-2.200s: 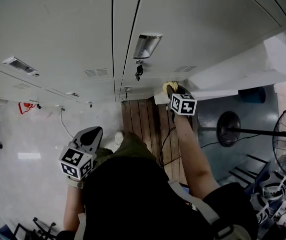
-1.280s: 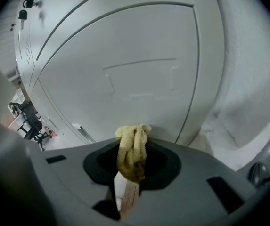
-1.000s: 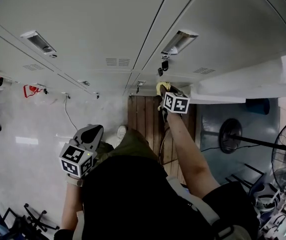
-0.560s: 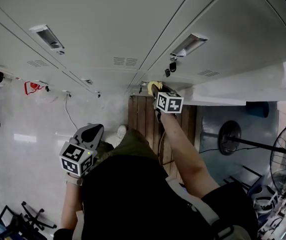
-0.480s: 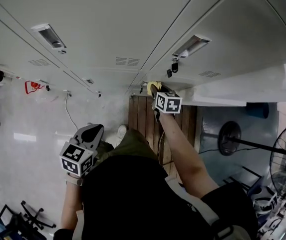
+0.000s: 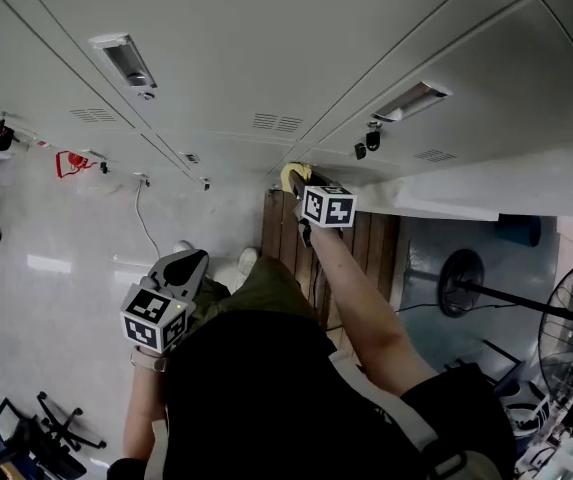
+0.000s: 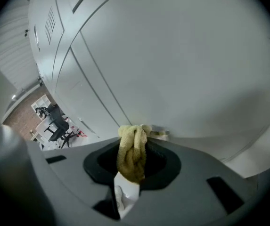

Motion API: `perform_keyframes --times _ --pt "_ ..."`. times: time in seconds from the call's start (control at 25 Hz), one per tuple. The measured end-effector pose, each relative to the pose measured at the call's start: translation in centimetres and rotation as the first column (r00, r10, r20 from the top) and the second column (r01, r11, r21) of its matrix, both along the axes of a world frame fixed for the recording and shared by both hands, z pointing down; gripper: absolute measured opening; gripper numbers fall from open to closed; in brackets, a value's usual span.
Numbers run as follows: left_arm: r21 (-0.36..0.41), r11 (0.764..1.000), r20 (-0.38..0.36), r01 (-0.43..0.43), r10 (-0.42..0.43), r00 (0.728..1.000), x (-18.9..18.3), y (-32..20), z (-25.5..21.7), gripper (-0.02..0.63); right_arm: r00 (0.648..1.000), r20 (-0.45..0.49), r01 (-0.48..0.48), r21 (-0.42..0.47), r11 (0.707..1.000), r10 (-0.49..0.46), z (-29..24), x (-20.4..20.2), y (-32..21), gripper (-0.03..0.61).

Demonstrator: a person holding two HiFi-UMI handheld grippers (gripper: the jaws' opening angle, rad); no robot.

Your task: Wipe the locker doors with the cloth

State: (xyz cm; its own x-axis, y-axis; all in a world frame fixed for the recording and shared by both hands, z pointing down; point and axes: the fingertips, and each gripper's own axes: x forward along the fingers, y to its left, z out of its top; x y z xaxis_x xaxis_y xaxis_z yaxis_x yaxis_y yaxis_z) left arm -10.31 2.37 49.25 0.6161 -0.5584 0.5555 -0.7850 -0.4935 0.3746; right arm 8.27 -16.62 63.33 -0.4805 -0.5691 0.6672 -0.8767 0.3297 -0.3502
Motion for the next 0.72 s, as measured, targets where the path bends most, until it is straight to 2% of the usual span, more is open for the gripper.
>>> perform_keyframes --times 0.24,0.72 --pt "-0.007 1.0 0.006 0.018 -0.018 1.0 -0.9 0.5 0.1 0.009 0.998 -0.035 0.043 -0.012 0.999 -0.043 1.2 -2.9 -0.4 0.092" --pt "-0.034 0.999 0.008 0.031 -0.031 0.999 -0.8 1.2 1.0 0.009 0.994 -0.111 0.014 -0.006 1.0 -0.015 3.7 0.1 -0.5 0.094"
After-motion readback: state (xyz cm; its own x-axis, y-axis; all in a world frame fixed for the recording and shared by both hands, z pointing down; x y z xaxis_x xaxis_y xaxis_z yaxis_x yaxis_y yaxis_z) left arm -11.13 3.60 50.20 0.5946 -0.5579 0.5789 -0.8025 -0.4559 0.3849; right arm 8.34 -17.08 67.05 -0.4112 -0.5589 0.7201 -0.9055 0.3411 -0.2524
